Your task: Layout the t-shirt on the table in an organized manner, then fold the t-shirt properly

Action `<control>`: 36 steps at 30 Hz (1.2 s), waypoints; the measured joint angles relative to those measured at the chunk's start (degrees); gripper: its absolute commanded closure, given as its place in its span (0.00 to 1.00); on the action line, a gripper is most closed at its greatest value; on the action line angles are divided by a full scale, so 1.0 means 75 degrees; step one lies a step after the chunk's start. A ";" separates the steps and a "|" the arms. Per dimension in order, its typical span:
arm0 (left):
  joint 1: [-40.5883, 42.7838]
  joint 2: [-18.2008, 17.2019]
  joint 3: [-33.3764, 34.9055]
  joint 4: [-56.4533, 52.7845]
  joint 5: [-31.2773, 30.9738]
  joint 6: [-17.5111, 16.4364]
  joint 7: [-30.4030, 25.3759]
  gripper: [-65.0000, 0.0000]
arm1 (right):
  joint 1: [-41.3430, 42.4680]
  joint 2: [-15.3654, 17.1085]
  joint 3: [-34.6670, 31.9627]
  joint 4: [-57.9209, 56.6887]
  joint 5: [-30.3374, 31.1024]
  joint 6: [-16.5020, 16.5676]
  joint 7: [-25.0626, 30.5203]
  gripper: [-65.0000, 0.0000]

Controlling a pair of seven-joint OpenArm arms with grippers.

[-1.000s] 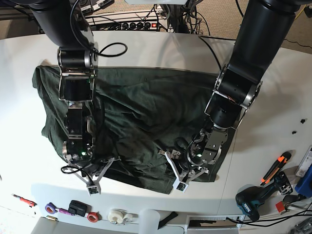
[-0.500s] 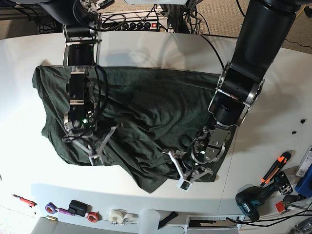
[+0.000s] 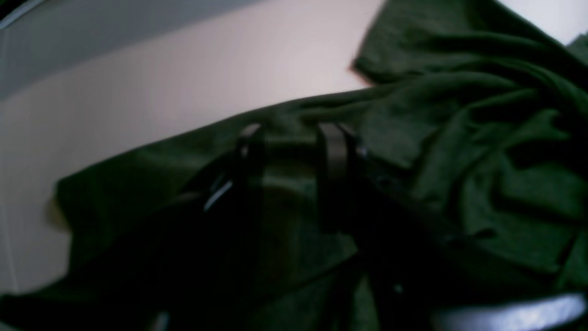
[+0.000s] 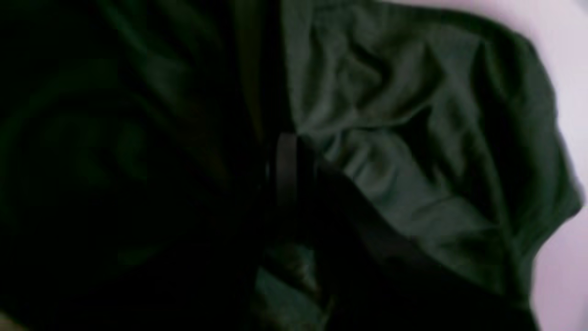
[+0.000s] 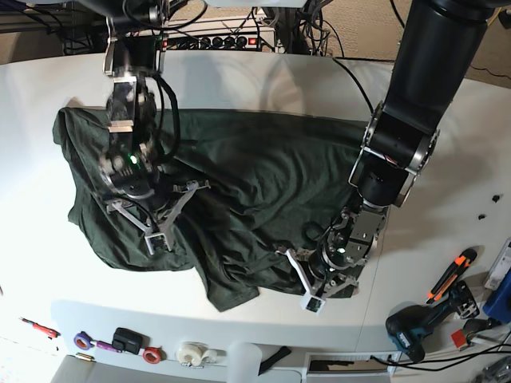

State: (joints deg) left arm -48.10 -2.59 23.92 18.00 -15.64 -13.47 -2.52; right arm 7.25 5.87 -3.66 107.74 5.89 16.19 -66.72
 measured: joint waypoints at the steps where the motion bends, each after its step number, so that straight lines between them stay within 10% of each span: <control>1: 0.0000 0.0000 0.0000 0.0000 0.0009 -0.0003 -0.0006 0.69 | -0.0125 0.0000 -0.0003 0.0443 0.0047 0.0020 -0.0099 1.00; 18: 0.0000 -0.0038 0.0000 0.0000 0.0017 -0.3468 -0.0061 0.69 | -0.2393 0.0003 0.0000 0.1699 0.0265 0.0303 -0.0647 1.00; 36: -0.0003 0.0052 0.0003 0.0259 -0.0259 -0.3465 0.0944 0.69 | -0.3337 0.0020 0.0000 0.2393 0.1612 0.0848 -0.1166 1.00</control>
State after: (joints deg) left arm -48.12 -2.20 23.94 19.94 -17.58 -39.46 4.56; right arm -17.78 6.02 -3.66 125.69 17.98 22.55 -75.46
